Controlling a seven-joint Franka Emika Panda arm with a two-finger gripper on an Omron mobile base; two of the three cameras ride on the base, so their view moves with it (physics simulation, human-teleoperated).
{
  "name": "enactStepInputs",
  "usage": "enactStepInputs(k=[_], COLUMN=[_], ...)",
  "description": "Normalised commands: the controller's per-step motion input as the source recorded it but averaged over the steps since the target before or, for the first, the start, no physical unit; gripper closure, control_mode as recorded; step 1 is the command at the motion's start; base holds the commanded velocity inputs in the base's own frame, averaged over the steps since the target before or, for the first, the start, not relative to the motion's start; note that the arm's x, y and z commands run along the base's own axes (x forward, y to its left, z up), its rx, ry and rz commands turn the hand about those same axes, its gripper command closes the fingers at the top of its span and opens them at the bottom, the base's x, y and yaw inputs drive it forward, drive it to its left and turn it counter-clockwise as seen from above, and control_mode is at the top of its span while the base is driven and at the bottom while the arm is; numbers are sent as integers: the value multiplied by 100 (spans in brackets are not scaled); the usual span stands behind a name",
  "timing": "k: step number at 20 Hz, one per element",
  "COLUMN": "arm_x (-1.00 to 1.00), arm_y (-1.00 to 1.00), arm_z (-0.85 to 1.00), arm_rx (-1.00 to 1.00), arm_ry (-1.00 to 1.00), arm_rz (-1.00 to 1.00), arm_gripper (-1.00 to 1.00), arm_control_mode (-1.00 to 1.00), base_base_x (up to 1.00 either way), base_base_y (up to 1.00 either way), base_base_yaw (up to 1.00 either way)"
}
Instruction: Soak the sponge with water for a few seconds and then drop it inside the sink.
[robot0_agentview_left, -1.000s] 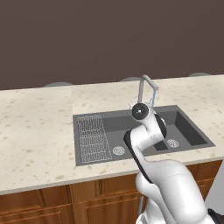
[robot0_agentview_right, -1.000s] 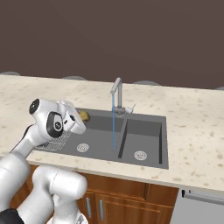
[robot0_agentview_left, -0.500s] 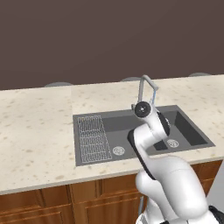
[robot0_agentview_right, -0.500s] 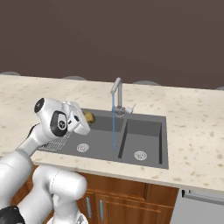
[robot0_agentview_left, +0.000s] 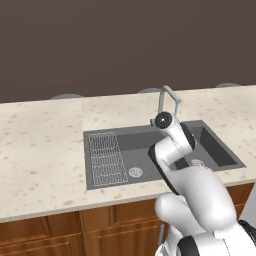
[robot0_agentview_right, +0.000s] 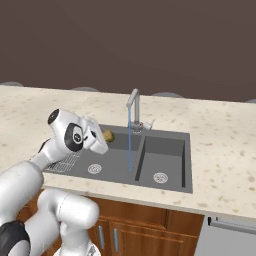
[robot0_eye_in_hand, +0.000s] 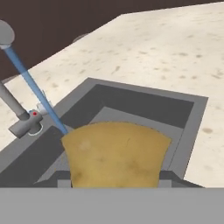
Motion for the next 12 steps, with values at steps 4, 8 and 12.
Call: enactStepInputs(k=[4,8,12], arm_x=[17,14,13], arm_y=[-11,-10,-15], arm_z=[-9,-8,-15], arm_rx=[0,0,0], arm_ry=[6,5,6], arm_rz=[-3,-1,0], arm_gripper=[100,100,100], arm_control_mode=[-100,-100,-100], base_base_x=[0,0,0], base_base_y=[0,0,0], base_base_yaw=[0,0,0])
